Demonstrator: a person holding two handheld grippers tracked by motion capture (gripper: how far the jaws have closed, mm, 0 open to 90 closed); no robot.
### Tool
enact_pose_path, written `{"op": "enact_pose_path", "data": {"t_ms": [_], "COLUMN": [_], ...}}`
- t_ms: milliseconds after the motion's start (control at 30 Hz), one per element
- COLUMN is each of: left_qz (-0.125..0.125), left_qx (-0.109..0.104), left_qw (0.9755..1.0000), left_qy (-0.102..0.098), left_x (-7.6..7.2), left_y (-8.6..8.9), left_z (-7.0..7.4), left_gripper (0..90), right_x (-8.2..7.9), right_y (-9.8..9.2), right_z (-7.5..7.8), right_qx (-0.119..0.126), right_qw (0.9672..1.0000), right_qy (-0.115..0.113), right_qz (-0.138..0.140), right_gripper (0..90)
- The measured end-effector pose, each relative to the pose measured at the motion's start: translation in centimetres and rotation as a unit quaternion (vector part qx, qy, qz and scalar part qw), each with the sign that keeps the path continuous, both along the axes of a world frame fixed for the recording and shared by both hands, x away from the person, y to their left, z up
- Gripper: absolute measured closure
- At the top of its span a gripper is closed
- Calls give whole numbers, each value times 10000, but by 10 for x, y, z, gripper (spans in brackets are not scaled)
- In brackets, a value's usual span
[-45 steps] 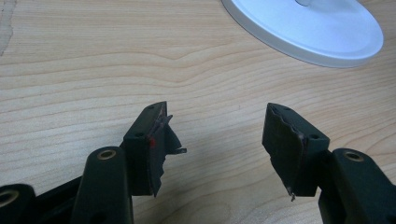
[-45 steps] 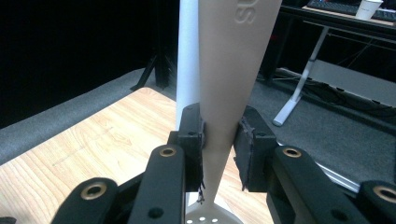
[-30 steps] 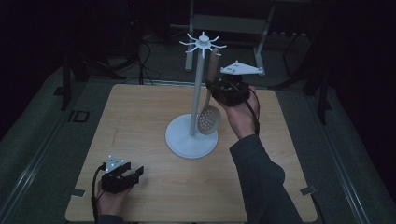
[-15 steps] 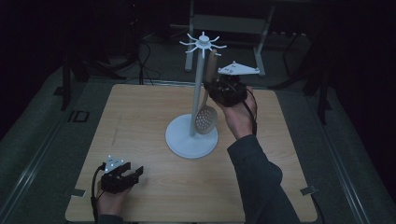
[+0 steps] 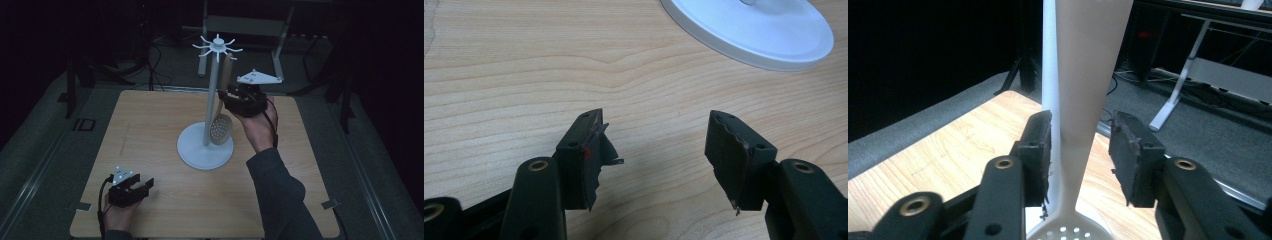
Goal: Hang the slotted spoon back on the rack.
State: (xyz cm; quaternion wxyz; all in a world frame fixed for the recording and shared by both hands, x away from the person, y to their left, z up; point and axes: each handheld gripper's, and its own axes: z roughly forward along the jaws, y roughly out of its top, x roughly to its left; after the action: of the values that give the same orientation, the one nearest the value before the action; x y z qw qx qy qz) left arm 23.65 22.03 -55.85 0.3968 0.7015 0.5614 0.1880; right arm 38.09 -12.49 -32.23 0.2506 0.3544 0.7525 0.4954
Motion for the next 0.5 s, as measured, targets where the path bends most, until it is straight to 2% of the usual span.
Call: {"op": "enact_pose_path", "data": {"t_ms": [67, 100, 500], "left_qz": [0, 3, -6], "left_qx": [-1, -1, 8], "left_qw": [10000, 10000, 10000], "left_qy": [-3, -3, 1], "left_x": [0, 0, 0], "left_y": [0, 0, 0], "left_z": [0, 0, 0], "left_gripper": [413, 414, 412], "right_x": [0, -2, -9], "right_y": [0, -2, -4], "right_z": [0, -2, -5], "right_qx": [-25, -85, -186], "right_qw": [10000, 10000, 9997], "right_qy": [-9, -28, -76], "right_qz": [-5, -35, -149], "right_gripper": [572, 526, 387]}}
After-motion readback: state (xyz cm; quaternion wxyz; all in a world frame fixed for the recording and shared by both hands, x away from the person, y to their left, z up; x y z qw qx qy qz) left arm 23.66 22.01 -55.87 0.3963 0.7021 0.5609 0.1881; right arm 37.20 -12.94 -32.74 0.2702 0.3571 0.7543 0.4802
